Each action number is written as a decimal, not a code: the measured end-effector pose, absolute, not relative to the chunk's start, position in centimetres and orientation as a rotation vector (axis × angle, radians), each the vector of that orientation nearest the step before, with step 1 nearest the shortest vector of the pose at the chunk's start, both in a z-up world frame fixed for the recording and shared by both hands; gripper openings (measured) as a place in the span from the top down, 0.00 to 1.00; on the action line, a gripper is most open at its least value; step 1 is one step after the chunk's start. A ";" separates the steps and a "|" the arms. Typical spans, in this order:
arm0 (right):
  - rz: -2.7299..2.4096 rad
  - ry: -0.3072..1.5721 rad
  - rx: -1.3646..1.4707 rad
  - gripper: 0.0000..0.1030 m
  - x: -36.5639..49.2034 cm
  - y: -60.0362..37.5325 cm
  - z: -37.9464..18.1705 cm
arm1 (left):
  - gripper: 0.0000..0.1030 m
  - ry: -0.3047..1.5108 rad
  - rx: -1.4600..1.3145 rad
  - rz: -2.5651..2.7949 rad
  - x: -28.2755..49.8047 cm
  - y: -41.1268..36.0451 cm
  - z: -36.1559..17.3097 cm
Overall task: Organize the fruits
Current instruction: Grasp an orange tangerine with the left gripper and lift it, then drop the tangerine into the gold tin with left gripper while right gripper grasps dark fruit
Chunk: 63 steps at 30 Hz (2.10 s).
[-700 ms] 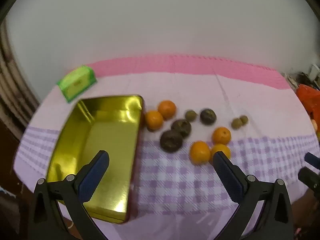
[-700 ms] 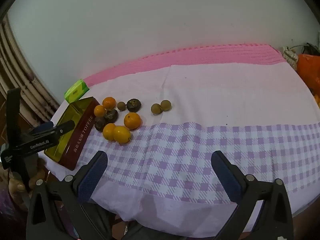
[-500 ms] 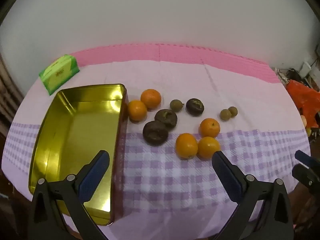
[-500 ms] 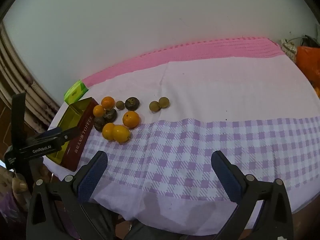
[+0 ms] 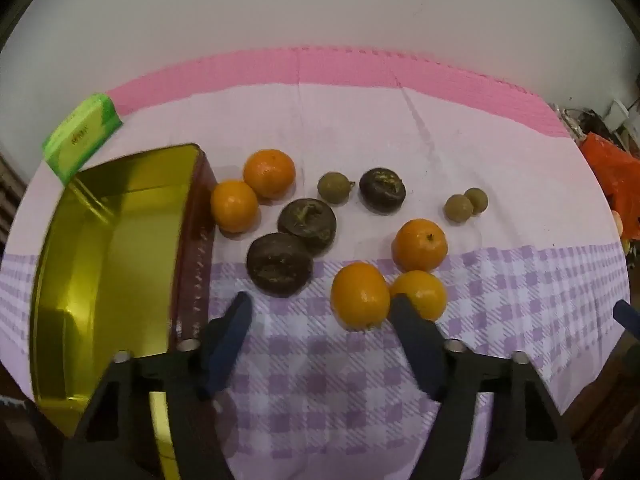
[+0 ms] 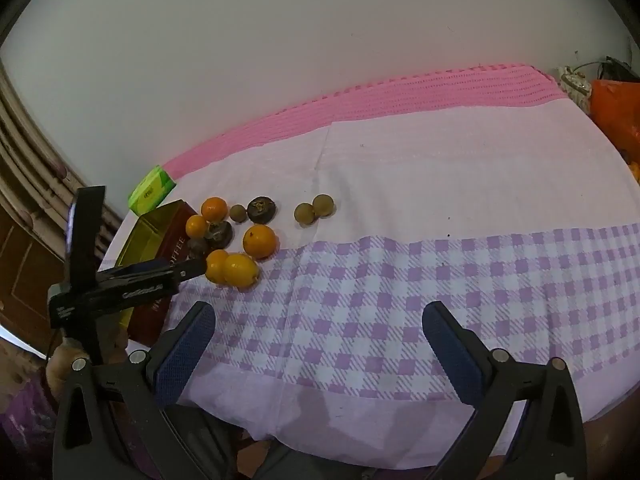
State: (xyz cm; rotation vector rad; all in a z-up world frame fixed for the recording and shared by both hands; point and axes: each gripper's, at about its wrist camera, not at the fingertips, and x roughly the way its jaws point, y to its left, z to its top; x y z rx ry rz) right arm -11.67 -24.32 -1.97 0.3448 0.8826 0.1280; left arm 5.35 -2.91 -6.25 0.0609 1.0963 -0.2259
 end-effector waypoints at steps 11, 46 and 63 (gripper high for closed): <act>0.130 0.911 0.370 0.00 -11.2 -24.3 -2.2 | 0.43 1.147 0.023 -0.263 7.2 -3.7 -7.7; 0.468 0.866 0.240 0.07 -11.6 -18.3 -0.6 | 0.64 0.992 -0.132 -0.173 0.9 5.1 -0.3; 0.603 1.092 0.334 0.58 1.7 -6.7 -6.1 | 0.64 0.918 -0.119 -0.111 1.0 9.8 0.7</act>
